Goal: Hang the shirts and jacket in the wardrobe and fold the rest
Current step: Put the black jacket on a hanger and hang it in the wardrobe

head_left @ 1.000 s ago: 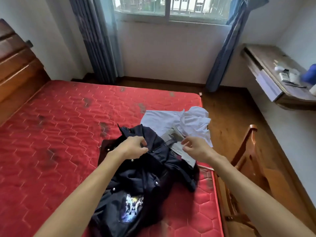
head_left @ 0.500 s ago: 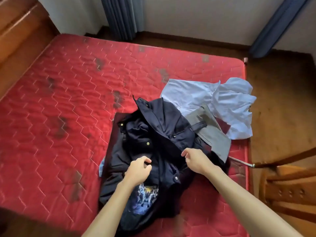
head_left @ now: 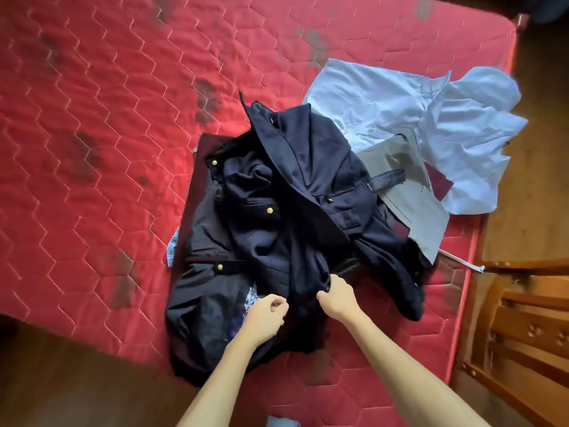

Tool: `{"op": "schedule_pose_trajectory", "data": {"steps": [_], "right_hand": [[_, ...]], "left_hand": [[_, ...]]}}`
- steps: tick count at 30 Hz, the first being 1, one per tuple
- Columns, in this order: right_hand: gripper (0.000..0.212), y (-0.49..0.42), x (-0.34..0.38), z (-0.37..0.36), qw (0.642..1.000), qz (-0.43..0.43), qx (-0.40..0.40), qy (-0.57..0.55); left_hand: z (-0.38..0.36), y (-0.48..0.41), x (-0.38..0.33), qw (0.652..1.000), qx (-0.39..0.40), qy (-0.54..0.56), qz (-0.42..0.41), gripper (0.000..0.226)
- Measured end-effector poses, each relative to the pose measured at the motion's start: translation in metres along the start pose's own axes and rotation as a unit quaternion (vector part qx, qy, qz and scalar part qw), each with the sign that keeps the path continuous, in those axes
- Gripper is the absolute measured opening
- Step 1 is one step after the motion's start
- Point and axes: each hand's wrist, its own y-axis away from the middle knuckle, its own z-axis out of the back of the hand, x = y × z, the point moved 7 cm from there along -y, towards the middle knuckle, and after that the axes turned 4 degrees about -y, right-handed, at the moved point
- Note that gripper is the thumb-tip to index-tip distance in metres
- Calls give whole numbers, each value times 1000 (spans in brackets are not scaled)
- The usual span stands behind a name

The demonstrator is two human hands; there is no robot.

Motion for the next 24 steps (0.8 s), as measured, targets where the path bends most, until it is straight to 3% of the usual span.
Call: {"op": "schedule_pose_trajectory", "data": {"steps": [4, 7, 9, 11, 13, 16, 19, 24], "right_hand": [[15, 32, 50, 21, 973, 45, 81, -213], [19, 71, 92, 62, 935, 85, 100, -330], [19, 101, 113, 79, 921, 126, 122, -348], [20, 133, 125, 84, 920, 159, 144, -327], [27, 162, 131, 88, 920, 190, 150, -307], [34, 199, 128, 102, 909, 218, 181, -305], [43, 227, 122, 116, 884, 213, 224, -351], [47, 232, 111, 165, 872, 154, 87, -457]], "left_hand": [[12, 35, -36, 981, 49, 171, 72, 36], [18, 62, -91, 933, 112, 340, 28, 67], [22, 82, -133, 898, 167, 407, -14, 75], [31, 102, -167, 896, 156, 416, -27, 72], [43, 120, -188, 908, 103, 404, -43, 54], [65, 152, -204, 938, 2, 328, -111, 25], [85, 198, -222, 940, -35, 281, -188, 17], [110, 274, -266, 924, -39, 282, -255, 18]]}}
